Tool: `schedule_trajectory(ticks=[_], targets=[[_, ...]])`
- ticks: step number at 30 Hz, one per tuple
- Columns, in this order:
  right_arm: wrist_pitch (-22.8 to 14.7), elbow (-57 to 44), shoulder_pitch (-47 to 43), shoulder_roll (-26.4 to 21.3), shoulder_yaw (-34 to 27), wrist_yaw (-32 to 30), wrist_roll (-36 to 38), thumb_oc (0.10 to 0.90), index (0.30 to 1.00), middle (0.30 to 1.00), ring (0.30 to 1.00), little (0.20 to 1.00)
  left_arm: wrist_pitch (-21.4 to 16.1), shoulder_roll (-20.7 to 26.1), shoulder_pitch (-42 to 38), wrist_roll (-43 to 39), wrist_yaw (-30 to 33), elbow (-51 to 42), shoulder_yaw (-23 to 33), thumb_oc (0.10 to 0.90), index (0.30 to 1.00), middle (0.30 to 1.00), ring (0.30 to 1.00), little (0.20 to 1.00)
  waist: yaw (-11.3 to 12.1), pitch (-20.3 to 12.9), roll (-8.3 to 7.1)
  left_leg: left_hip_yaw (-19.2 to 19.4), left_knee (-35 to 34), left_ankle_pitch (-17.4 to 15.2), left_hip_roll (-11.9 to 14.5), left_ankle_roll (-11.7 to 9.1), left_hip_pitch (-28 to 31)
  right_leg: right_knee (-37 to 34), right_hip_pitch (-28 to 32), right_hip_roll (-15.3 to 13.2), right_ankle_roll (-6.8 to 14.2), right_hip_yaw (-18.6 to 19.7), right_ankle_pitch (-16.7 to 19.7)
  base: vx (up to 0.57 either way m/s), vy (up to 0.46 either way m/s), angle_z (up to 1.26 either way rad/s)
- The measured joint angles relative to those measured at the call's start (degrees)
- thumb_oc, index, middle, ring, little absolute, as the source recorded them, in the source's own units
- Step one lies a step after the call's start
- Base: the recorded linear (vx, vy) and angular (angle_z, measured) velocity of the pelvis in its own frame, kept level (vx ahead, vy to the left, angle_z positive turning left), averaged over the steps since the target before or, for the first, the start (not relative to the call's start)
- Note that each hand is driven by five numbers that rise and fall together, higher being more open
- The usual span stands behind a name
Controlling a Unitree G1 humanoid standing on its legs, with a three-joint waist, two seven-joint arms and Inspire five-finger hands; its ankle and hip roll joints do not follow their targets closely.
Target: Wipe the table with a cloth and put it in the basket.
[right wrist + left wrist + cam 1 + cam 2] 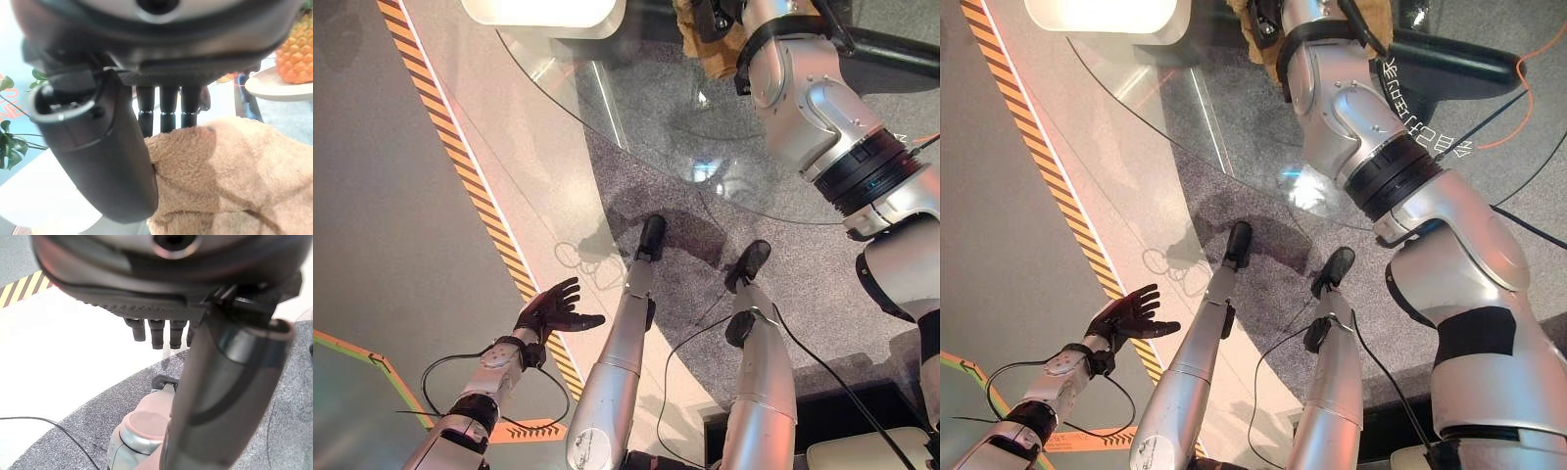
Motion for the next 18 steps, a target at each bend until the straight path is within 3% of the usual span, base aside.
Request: schedule_trajectory(ticks=[9,13,18], targets=[[0.81,1.36,0.39,-0.05,-0.02,-1.69,-0.26,0.1,0.3,0.3,0.3,0.2,0.24,0.0,0.0,-0.03,0.05,0.0,-0.03,0.8,0.9,0.9,0.9,0.9,0.04,0.0,0.0,-0.31,0.11,0.06,0.09,-0.09,0.01,0.76,-0.11,-0.19,-0.1,-0.22,-0.3,0.0,0.0,0.0],[-0.2,8.27,-0.67,0.06,-0.01,-6.1,1.83,0.1,0.3,0.3,0.3,0.2,0.21,0.0,0.0,-0.05,0.36,-0.15,-0.13,0.8,0.9,0.9,0.9,0.9,0.47,0.0,0.0,-0.46,0.16,0.09,0.08,-0.12,0.0,0.83,-0.07,-0.16,-0.09,-0.34,-0.3,0.0,0.0,0.0],[-2.02,19.17,-4.76,-0.44,-0.22,-11.96,9.94,0.1,0.3,0.3,0.3,0.2,-0.15,0.02,0.14,-0.19,1.53,-0.18,-0.43,0.8,0.9,0.9,0.9,0.9,1.04,0.0,0.0,-0.69,0.15,0.11,-0.09,-0.14,-0.2,0.83,-0.14,-0.44,-0.02,-0.5,-0.34,0.0,0.0,0.0]])
